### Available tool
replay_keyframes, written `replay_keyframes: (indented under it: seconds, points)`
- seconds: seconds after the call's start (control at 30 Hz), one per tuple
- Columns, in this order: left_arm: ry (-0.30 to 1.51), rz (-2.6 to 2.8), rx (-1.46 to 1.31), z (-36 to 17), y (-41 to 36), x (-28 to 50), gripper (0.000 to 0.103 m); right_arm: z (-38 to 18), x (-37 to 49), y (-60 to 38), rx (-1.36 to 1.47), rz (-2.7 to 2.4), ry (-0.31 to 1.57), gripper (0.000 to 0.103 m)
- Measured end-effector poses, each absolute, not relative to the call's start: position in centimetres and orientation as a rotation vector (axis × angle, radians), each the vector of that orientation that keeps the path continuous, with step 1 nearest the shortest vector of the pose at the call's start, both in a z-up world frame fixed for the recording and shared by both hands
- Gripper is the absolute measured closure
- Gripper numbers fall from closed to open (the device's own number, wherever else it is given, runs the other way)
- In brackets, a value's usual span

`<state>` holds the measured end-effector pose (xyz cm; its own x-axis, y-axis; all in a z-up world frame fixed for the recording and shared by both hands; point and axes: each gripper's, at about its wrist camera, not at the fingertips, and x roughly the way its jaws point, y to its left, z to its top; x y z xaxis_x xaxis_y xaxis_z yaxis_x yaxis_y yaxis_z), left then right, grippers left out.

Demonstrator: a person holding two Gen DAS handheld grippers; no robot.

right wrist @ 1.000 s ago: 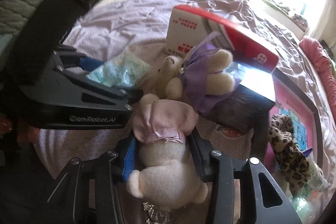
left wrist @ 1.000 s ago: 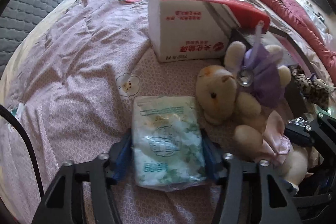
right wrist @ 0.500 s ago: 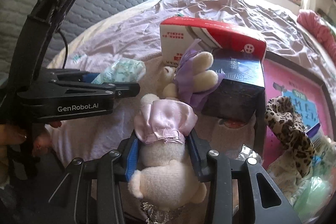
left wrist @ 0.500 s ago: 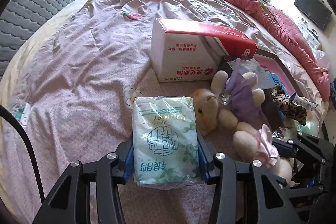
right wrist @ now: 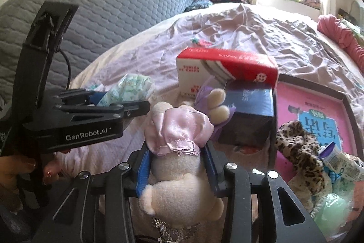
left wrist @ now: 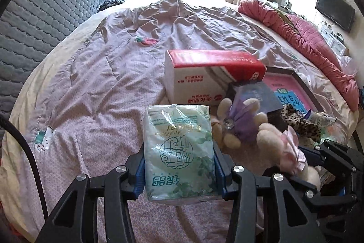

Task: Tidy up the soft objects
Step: 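Grasp the tissue packet with the left tool while the right tool grasps the plush bear, lifting both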

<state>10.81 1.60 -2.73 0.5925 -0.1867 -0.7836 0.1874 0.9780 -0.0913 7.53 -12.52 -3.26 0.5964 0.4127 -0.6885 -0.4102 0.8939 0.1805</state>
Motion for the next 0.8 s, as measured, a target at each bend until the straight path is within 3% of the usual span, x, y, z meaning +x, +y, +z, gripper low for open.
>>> replay_keyframes:
  seconds: [0.8]
  points:
    - [0.840, -0.294, 0.019, 1.0, -2.9, 8.0, 0.055, 1.3, 5.4, -18.6, 0.124, 0.388, 0.670, 0.060]
